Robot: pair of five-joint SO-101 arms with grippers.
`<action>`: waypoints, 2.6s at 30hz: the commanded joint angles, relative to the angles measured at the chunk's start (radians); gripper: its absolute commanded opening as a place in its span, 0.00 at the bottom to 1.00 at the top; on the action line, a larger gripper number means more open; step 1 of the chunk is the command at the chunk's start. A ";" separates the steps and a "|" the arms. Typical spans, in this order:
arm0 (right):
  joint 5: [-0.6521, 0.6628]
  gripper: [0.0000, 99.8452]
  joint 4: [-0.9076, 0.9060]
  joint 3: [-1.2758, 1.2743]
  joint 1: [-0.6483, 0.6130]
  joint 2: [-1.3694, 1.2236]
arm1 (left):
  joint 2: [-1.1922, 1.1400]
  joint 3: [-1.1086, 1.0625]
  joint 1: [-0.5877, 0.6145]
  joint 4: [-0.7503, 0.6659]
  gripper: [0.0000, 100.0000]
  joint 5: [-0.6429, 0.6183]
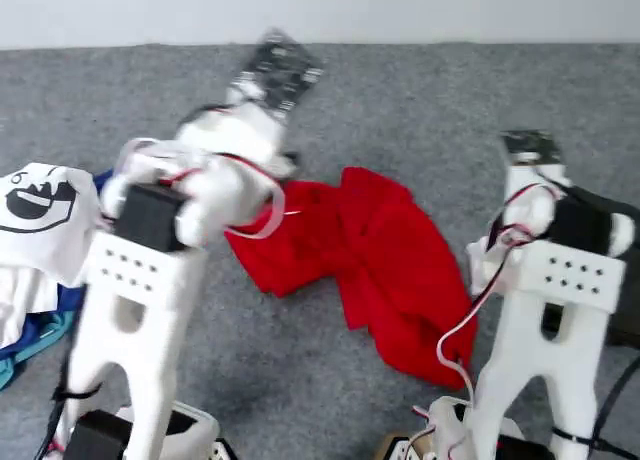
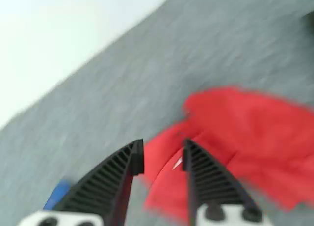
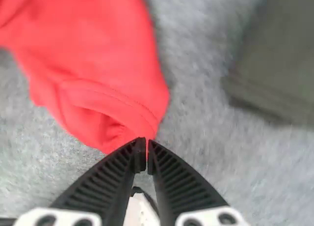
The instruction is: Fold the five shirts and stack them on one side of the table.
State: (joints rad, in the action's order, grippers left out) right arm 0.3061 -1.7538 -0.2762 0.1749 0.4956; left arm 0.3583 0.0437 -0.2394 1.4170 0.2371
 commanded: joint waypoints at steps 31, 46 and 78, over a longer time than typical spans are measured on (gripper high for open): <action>0.140 0.21 0.116 0.074 -0.805 -0.621 | 0.032 -0.182 0.710 0.051 0.02 0.112; 0.141 0.21 0.203 0.115 -0.763 -0.845 | 0.032 -0.183 0.710 0.051 0.02 0.112; 0.198 0.21 0.226 0.089 -0.745 -0.898 | 0.032 -0.183 0.710 0.037 0.02 0.112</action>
State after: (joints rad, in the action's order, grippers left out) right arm 0.4948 -1.5405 -0.1749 -0.5416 -0.3882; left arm 0.3598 -0.1435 0.4664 1.4814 0.3399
